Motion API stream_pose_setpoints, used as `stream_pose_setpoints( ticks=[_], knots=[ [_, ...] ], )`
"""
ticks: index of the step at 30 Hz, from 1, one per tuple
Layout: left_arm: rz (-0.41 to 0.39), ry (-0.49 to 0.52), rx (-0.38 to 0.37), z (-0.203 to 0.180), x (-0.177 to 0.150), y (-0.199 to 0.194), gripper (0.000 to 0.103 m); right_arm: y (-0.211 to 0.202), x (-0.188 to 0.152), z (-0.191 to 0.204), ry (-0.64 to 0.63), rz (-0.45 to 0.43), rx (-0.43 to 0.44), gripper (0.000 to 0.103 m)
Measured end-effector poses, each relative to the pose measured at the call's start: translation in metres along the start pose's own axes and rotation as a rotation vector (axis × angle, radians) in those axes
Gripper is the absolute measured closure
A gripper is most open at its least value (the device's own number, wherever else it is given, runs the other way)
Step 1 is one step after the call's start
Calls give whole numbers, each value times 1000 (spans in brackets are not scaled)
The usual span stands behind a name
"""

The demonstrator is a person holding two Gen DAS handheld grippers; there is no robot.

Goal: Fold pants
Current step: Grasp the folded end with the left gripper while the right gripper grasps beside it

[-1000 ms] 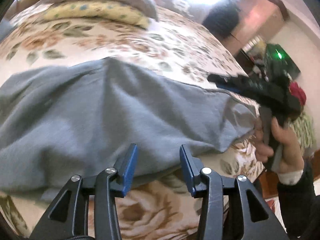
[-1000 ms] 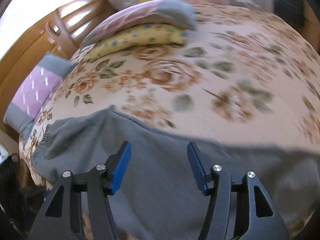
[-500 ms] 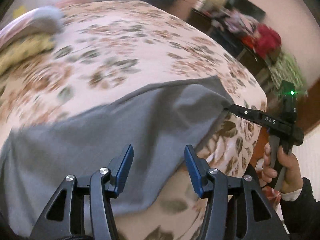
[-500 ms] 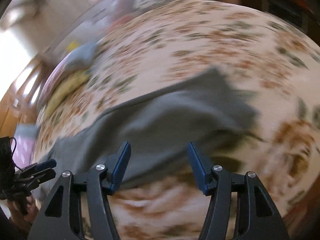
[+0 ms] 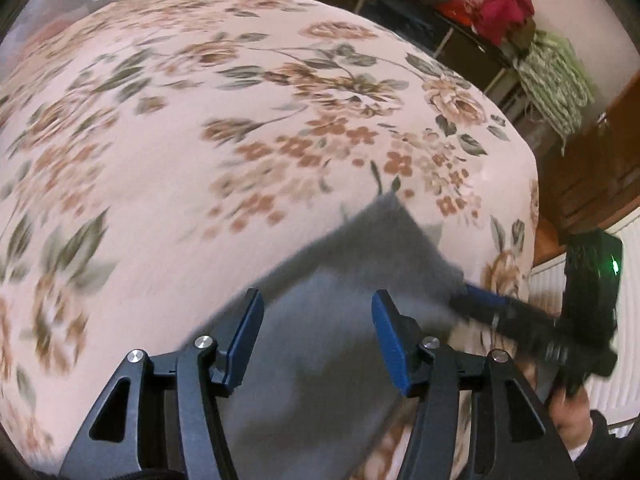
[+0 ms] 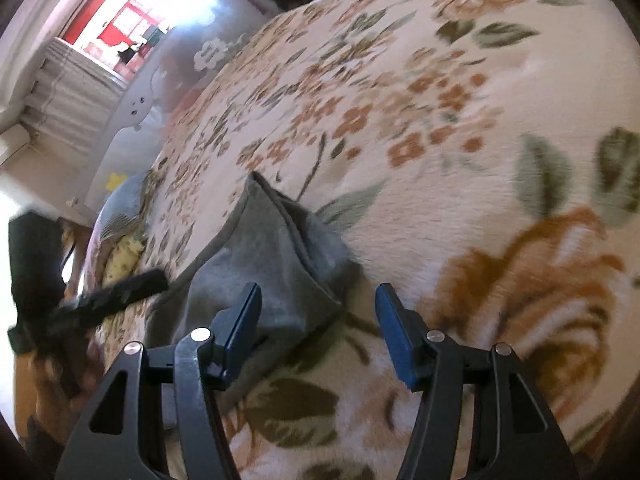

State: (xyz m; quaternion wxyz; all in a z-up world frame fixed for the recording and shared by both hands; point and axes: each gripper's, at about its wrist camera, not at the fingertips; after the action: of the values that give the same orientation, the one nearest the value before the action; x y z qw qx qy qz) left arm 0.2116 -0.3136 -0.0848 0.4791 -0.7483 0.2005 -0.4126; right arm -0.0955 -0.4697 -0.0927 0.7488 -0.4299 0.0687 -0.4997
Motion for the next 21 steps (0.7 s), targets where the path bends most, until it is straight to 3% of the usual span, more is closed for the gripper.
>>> stream_pose_setpoints(
  ticks=[4, 5, 6, 8, 10, 12, 14, 16, 19, 21],
  knots=[
    [69, 34, -10, -3, 23, 36, 45, 10, 5, 0, -37, -6, 3, 46],
    [92, 43, 14, -3, 27, 44, 45, 10, 10, -1, -50, -19, 13, 84],
    [103, 49, 25, -2, 32, 48, 45, 8, 14, -3, -47, -32, 18, 92],
    [109, 56, -3, 2, 39, 51, 45, -5, 27, -11, -7, -84, 84, 92],
    [119, 73, -21, 4, 43, 52, 45, -8, 34, -12, -13, -89, 89, 92],
    [136, 101, -40, 3, 47, 57, 44, 0, 35, -13, -15, -38, 83, 88],
    [162, 119, -62, 0, 49, 63, 42, 1, 30, -16, 9, -18, 66, 73],
    [183, 139, -72, -3, 49, 69, 40, -5, 24, -20, 23, -34, 56, 39],
    [202, 176, -58, -8, 50, 81, 36, -13, 15, -21, 23, -66, 57, 36],
    [210, 193, -52, -14, 52, 90, 33, -5, 14, -20, 29, -40, 55, 36]
  ],
)
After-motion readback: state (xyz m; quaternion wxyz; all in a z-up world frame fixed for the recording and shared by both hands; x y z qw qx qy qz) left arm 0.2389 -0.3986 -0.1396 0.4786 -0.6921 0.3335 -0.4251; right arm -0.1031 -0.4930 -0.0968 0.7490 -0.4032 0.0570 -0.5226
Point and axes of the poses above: each gripper's, at about its wrist camera, not at the fingertips, and y roughly the way its jaws point, z to its left, x to its top, and after that the axes turned 8 degrees about y, right-handed
